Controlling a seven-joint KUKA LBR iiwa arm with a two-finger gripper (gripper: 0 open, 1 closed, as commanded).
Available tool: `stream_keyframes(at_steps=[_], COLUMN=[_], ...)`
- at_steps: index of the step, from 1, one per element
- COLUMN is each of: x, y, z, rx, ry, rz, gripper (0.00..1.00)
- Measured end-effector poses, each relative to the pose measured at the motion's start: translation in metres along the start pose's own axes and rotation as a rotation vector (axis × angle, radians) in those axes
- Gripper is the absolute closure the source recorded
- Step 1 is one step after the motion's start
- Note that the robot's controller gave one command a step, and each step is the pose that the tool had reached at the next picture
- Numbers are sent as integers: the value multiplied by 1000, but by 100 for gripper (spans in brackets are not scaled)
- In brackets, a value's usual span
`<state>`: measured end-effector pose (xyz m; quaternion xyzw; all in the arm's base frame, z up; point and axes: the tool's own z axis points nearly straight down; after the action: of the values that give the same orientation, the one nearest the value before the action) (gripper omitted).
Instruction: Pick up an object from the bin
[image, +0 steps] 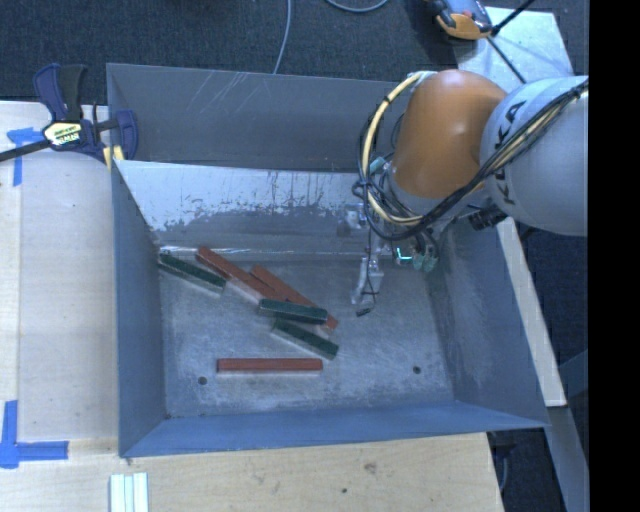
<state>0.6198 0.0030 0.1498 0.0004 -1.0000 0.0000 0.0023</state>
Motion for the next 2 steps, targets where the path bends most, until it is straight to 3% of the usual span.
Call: stream_keyframes(at_steps=[1,2], x=[-2,13], y=[0,78], z=[-5,68], rx=[0,-3], ry=[-8,-3], rz=[0,18], gripper=[0,0])
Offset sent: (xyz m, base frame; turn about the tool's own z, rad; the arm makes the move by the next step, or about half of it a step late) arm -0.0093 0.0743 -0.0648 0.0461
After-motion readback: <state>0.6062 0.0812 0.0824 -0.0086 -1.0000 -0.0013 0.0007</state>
